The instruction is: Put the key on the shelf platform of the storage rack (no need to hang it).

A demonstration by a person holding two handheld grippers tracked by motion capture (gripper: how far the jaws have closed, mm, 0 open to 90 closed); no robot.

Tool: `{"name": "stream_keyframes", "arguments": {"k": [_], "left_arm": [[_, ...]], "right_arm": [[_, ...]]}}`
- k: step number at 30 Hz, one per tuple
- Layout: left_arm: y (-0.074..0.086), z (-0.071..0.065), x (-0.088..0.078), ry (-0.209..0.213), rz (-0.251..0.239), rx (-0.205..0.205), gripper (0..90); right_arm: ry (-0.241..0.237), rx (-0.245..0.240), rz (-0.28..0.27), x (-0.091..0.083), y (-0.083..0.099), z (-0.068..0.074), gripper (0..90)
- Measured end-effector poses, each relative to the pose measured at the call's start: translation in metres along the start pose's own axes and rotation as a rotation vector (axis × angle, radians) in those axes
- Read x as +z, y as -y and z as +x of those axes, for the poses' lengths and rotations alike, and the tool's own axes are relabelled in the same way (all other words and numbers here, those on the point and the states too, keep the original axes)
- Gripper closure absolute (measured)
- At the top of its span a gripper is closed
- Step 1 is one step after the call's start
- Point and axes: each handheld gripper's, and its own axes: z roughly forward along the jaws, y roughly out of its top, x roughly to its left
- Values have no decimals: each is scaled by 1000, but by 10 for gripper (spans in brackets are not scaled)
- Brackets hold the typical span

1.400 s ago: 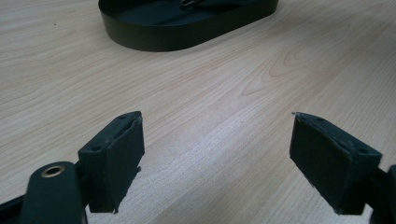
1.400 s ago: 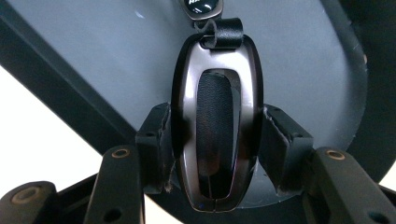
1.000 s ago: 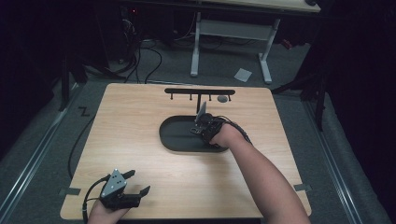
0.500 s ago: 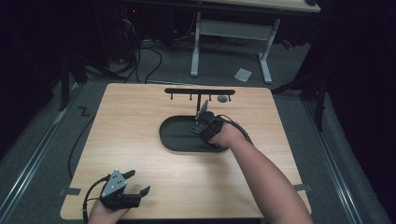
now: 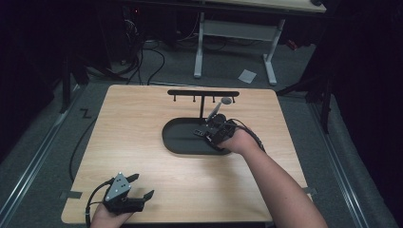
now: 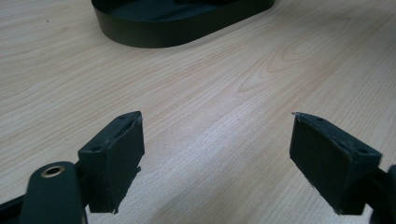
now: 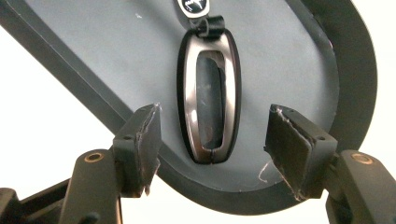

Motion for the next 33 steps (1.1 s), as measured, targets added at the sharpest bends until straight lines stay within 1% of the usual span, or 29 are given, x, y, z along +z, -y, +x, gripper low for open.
{"name": "stream_keyframes", "arguments": {"k": [2, 3, 5, 6, 7, 8, 9, 10, 11, 12, 13, 15, 17, 19, 20, 22, 24, 25, 26, 27, 28, 29, 31, 33], "left_arm": [[0, 0, 0, -1, 0, -1, 185], [0, 0, 1, -1, 1, -1, 186], [0, 0, 1, -2, 1, -1, 186], [0, 0, 1, -2, 1, 0, 186], [0, 0, 1, -2, 2, 0, 186], [0, 0, 1, -2, 2, 0, 185], [0, 0, 1, -2, 4, 1, 185], [0, 0, 1, -3, 3, 1, 186], [0, -1, 1, -3, 4, 2, 186], [0, -1, 1, -3, 5, 3, 186], [0, -1, 2, -2, 7, 5, 186], [0, -1, 2, -2, 8, 4, 186], [0, -1, 2, 0, 10, 5, 186], [0, -1, 2, 0, 11, 6, 186], [0, -1, 2, 0, 11, 6, 186], [0, -2, 2, 0, 11, 7, 186], [1, -2, 3, -2, 11, 7, 185], [1, -2, 3, -3, 11, 8, 185], [0, -2, 3, -3, 10, 8, 185], [0, -2, 3, -2, 9, 8, 185], [0, -2, 3, -3, 9, 8, 185], [0, -2, 3, -2, 11, 8, 185], [0, -2, 3, -4, 12, 12, 185], [0, -2, 4, -5, 12, 13, 185]], "right_arm": [[-3, 1, -23, -1, 6, -1, 370], [-3, -6, -34, -1, 8, -1, 375], [-11, 7, -54, -2, 17, 1, 401], [-11, 7, -54, -2, 17, 1, 401], [10, -8, -97, -5, 23, 4, 427], [10, -8, -97, -5, 23, 4, 427], [4, 12, -109, -7, 25, 5, 431], [-6, 21, -130, -8, 27, 6, 435], [7, 15, -156, -10, 32, 10, 436], [7, 15, -156, -10, 32, 10, 436], [14, 6, -170, -11, 34, 12, 440], [3, 21, -222, -13, 40, 17, 450], [-6, 32, -248, -14, 45, 21, 450], [6, 20, -265, -12, 50, 25, 450], [11, 16, -282, -12, 54, 27, 451], [-5, 29, -304, -10, 59, 29, 450], [-41, 63, -321, -8, 66, 31, 450], [-44, 67, -340, -7, 70, 31, 450], [-32, 73, -371, -4, 80, 34, 443], [-32, 73, -371, -4, 80, 34, 443], [-24, 74, -385, -3, 84, 35, 441], [-16, 75, -414, -2, 91, 37, 434], [-10, 92, -464, 0, 103, 40, 422], [-12, 106, -494, 2, 112, 41, 419]]}}
